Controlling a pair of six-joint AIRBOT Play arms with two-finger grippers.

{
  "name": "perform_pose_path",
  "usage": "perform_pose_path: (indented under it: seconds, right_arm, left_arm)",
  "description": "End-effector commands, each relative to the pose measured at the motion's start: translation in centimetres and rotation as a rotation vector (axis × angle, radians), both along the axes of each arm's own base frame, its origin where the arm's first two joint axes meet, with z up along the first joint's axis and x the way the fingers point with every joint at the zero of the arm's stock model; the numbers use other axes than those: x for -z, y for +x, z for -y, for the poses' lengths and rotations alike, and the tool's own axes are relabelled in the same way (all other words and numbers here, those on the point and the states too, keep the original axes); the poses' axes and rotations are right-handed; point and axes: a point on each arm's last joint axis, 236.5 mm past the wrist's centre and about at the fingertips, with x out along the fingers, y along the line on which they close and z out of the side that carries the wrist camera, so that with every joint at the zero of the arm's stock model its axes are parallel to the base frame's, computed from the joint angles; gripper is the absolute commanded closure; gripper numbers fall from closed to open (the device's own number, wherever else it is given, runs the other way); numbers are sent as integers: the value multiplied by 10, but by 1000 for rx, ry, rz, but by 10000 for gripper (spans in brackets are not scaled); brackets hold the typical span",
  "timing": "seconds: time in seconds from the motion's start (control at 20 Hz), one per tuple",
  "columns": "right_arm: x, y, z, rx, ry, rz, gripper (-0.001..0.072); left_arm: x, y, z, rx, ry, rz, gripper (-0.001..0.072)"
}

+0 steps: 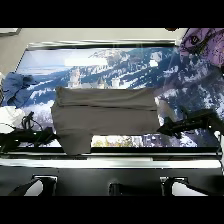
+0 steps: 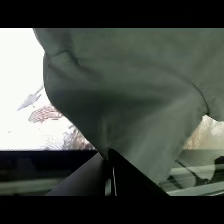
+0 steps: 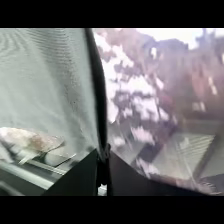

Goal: Fold the clothes and pants, and hang the long-sleeved shirts on hangers.

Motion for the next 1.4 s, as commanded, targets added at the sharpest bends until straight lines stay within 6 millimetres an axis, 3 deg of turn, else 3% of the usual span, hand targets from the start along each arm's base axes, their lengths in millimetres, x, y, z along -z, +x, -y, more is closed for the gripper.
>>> perform_pose_path:
  seconds: [0.0,0.15,0.25,0.35,0.55,1.0,1.35]
  right_arm:
    - [-30,-21,24,35,-171,-11,676]
    - [-61,-43,31,49,-249,1,676]
    - [-76,-44,29,54,-260,52,676]
    - [-84,-37,28,67,-254,88,676]
    - [-89,2,32,119,-246,190,676]
    - [-41,97,52,220,-177,241,675]
    - [-2,146,18,188,-212,251,675]
  left_arm:
    - [-32,-30,-23,7,128,-73,691]
    - [-59,-56,-14,29,144,-57,691]
    - [-69,-57,-9,39,158,-14,691]
    - [-74,-46,-6,62,170,23,692]
    - [-75,9,-8,71,192,87,692]
    - [-34,135,-2,181,181,86,691]
    - [-17,212,-4,199,184,121,691]
